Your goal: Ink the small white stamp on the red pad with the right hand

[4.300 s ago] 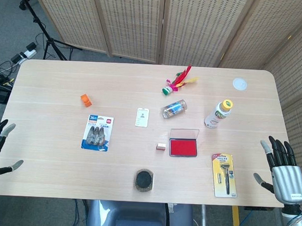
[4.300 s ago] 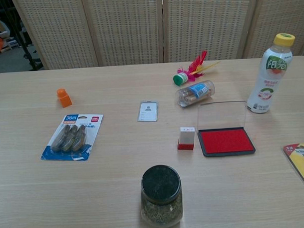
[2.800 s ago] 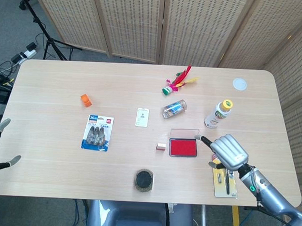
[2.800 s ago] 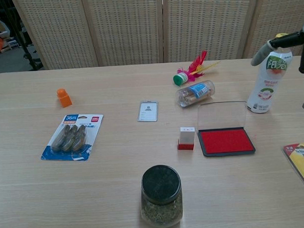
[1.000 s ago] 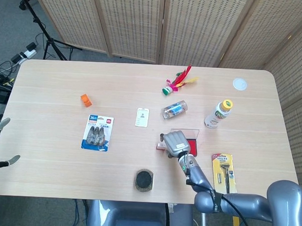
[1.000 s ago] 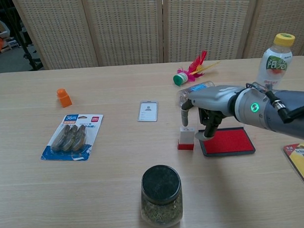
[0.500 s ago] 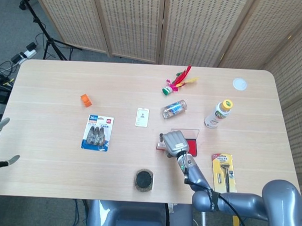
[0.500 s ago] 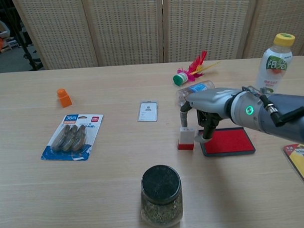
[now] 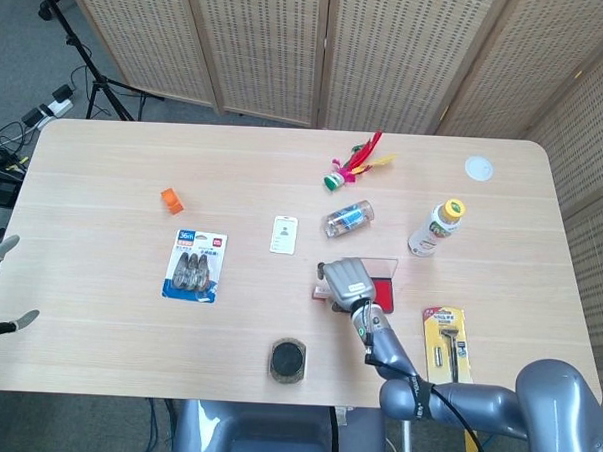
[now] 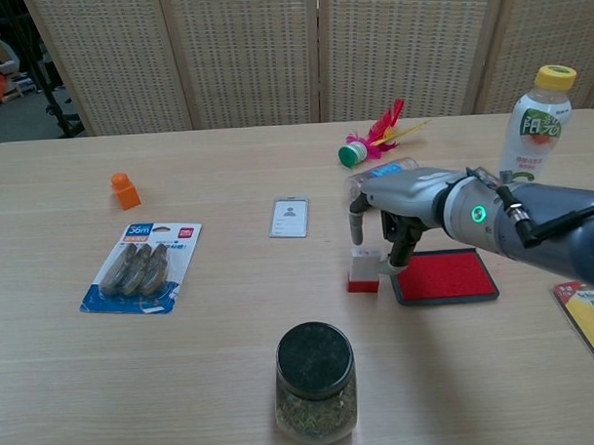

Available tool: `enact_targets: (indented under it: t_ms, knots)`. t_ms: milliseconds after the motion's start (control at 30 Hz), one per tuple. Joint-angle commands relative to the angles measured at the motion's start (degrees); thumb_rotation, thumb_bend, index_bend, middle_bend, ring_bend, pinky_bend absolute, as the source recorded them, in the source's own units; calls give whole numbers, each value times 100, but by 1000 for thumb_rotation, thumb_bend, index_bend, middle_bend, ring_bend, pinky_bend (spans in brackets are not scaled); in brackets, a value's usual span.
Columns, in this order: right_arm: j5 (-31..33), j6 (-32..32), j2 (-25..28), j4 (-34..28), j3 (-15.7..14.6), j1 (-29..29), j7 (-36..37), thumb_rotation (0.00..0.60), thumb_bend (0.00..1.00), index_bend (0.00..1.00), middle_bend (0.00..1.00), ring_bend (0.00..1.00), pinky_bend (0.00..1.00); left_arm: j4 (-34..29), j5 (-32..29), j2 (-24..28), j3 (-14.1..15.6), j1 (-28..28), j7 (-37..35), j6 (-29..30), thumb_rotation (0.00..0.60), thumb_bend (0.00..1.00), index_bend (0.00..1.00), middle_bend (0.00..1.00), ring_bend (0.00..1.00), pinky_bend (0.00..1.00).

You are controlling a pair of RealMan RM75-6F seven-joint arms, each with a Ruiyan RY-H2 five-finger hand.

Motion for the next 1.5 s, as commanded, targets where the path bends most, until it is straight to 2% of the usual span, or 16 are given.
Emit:
enact_targets:
  t_ms: [33, 433, 667, 833, 967, 1100, 1233, 1500]
  knots:
    - [41, -23, -7, 23, 0, 15, -22, 600, 351, 396, 963, 1000, 1000, 0, -3, 0, 0, -2, 0, -4, 600, 0, 0, 0, 0, 0]
    - [64, -51, -90, 104, -26, 41, -51, 600, 360, 451, 963, 1000, 1000, 7, -12, -3, -5, 1, -3, 4, 600, 0, 0, 0, 0, 0]
    - [68, -7, -110, 151, -42, 40, -97, 600, 439, 528, 963, 1000, 1000, 17, -24, -4, -6, -3, -15, -11, 600, 0, 0, 0, 0, 0]
    - [-5, 45, -37, 20, -33, 16, -81, 600, 466, 537, 963, 1000, 1000, 13, -32, -8, -6, -8, 8, -25, 600, 0, 0, 0, 0, 0]
    - [-208, 192, 199, -366, -6, -23, -68, 600, 466, 537, 963, 1000, 1000, 18, -31, -12, -7, -7, 9, -21, 600, 0, 0, 0, 0, 0]
    - [-462, 406, 638, -973, -38, -109, -113, 600, 466, 537, 963, 1000, 1000, 21, -6, -17, 8, -11, 19, -27, 600, 0, 0, 0, 0, 0]
    - [-719, 525, 1030, -1307, -119, -296, 63, 600, 466, 537, 963, 1000, 1000, 14, 28, -19, 24, -4, 14, -7, 600, 0, 0, 0, 0, 0]
    - [-859, 452, 1298, -998, -309, -650, 523, 600, 466, 537, 963, 1000, 1000, -7, 92, -39, 61, 8, 104, 26, 600, 0, 0, 0, 0, 0]
